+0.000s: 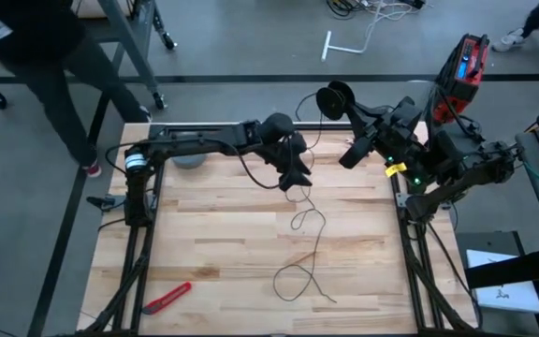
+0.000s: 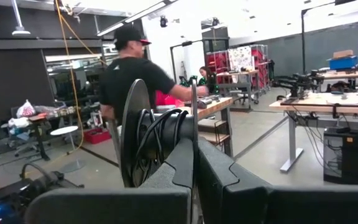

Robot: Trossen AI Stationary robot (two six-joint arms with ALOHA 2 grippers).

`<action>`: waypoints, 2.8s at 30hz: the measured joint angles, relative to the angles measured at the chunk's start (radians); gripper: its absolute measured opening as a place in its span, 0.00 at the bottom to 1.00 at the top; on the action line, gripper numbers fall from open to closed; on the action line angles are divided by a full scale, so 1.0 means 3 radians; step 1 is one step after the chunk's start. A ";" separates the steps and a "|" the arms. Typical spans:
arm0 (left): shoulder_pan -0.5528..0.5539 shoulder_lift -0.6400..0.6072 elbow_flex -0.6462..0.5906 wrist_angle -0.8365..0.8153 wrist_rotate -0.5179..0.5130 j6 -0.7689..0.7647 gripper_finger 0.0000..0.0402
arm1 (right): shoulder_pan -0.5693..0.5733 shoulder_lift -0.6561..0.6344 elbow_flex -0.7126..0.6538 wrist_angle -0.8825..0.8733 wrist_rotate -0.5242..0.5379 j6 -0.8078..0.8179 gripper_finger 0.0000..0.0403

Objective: Coil cords
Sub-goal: Coil the black wire on the black spool

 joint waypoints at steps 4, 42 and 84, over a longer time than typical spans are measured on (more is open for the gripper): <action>0.0008 -0.0008 -0.0191 0.0539 -0.0240 -0.0250 0.59 | 0.0001 0.0000 0.0000 0.0008 -0.0001 -0.0025 0.00; -0.0244 -0.1007 -0.1350 0.1174 -0.1425 -0.0211 0.58 | -0.0001 0.0000 0.0000 -0.0001 0.0001 -0.0131 0.00; -0.0246 -0.0287 -0.0388 0.1095 -0.1355 0.0039 0.00 | 0.0015 0.0045 -0.0001 -0.0083 -0.0001 -0.0059 0.00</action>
